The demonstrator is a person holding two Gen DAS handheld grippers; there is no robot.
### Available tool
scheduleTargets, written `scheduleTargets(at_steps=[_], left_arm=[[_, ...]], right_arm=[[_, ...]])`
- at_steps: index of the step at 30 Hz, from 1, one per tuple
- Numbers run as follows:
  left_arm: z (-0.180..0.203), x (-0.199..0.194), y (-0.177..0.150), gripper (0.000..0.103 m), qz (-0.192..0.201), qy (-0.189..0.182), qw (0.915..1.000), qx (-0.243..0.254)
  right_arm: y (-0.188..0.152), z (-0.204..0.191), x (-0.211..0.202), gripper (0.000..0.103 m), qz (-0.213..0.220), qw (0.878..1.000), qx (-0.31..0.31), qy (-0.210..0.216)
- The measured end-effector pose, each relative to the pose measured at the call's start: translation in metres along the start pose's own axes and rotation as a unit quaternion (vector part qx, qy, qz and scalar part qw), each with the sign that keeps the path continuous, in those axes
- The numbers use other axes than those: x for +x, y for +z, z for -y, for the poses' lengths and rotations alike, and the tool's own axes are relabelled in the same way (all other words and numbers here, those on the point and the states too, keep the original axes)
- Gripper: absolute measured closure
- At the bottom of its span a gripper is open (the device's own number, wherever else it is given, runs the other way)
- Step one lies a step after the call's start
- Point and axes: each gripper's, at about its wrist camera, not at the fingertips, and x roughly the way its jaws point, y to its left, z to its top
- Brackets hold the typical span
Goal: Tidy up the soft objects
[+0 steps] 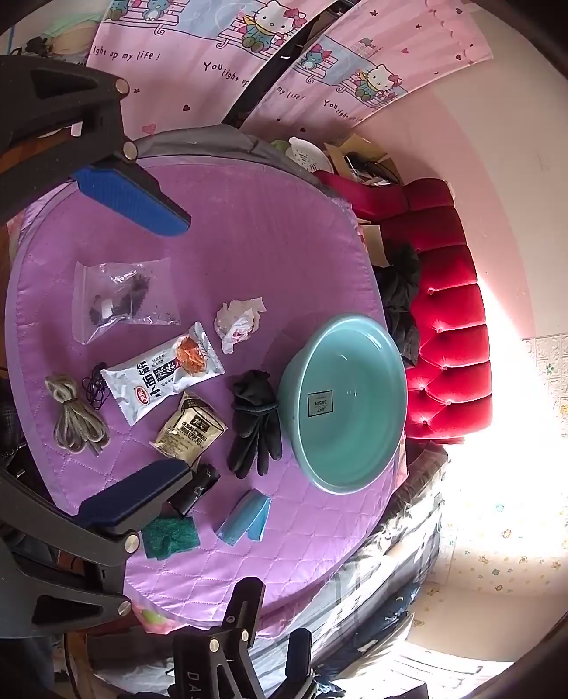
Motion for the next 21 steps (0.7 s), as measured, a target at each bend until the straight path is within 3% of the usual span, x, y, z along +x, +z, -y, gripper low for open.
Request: scheduleTargets(at_steps=[21], left_arm=[[-0.0028,0.0028,0.0007,0.0,-0.001,0.004,1.0,-0.005]], right_arm=[[0.0007,0.0008,0.0007,0.0,0.001,1.0,0.0,0.001]])
